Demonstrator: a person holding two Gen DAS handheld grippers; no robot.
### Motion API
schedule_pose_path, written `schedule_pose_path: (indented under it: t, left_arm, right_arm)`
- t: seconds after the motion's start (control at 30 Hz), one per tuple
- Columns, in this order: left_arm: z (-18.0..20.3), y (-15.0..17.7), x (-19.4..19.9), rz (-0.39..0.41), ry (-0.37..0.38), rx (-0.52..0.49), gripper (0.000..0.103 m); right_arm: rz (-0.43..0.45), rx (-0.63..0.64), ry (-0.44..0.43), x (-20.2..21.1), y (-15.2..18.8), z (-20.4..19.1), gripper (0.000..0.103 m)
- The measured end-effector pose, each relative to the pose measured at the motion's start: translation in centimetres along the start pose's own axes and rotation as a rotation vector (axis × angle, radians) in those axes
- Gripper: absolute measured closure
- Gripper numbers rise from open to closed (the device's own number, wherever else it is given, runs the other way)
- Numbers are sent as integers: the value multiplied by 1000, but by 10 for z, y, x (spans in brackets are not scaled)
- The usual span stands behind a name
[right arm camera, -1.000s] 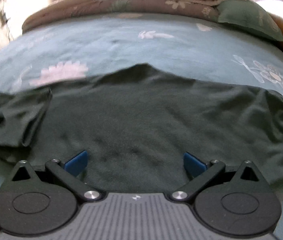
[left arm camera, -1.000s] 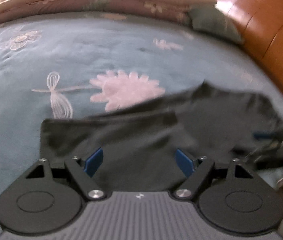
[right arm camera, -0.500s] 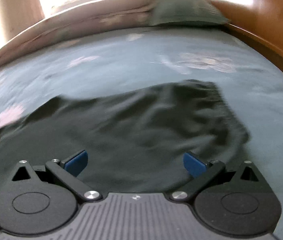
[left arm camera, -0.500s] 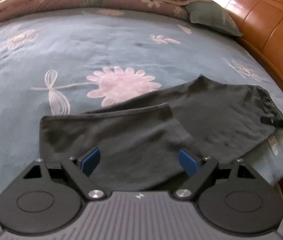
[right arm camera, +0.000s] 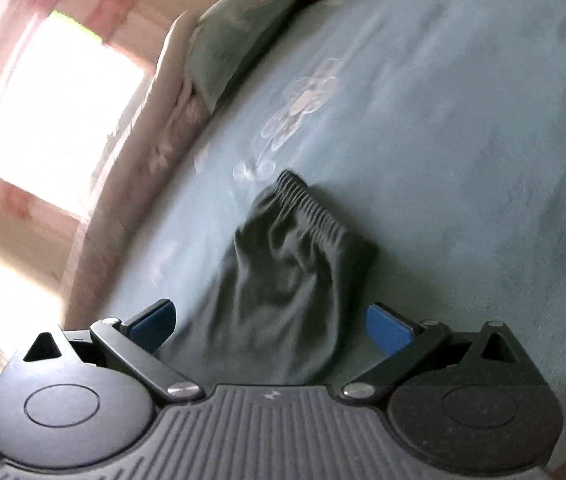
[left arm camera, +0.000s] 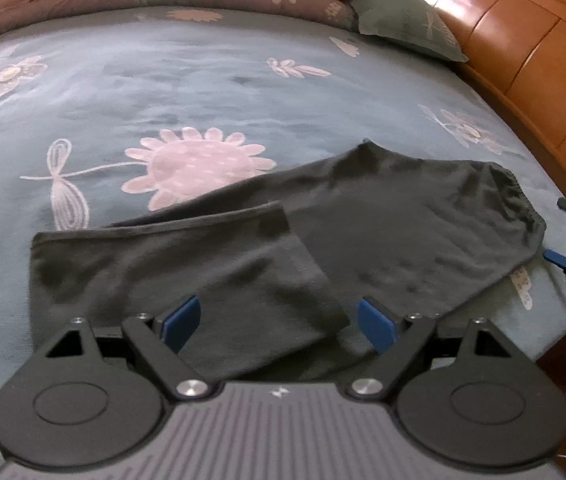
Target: Fold clothes
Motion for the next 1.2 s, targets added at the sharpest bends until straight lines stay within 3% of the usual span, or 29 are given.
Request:
schedule_pose_path:
  t: [0.5,0.63,0.77,0.9,0.97,1.03,1.2]
  left_arm:
    - [14,1,-10,-50,-3,0,17]
    - [17,2,-10,-54,2,-5,17]
    - [17,0,-5,-42,1,-9,17]
    - [14,-5,-2,-35,-12,-3,17]
    - [15,-7,-3,-32,-15,-5,17]
    - [17,-8,-4,-33,-11,-8,17]
    - [25,-8,-8,-46,-2,-27,17]
  right_arm:
    - [6,-201,-126,-31,-32,39,0]
    - [5,-202,-135,-31,-36,40,0]
    - [33,-227,-75,-14,-33,34,0]
    - [100,-181,-66,12,-31,15,0]
    - [115,-147,-106,15,-34,2,0]
    - [107,-107,-147,8,-39,-11,0]
    - [70,-21,-101,-47,-59,-28,0]
Point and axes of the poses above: each gripper's, at about its wrist camera, not at the fingertips, and x roughly against the way its jaws point, z to its right, y to its underside, the point moved 1 cm from there along -x, roughly the way its jaws point, and after that the axes turned 7 degrees about x, right-handed, at the moved point
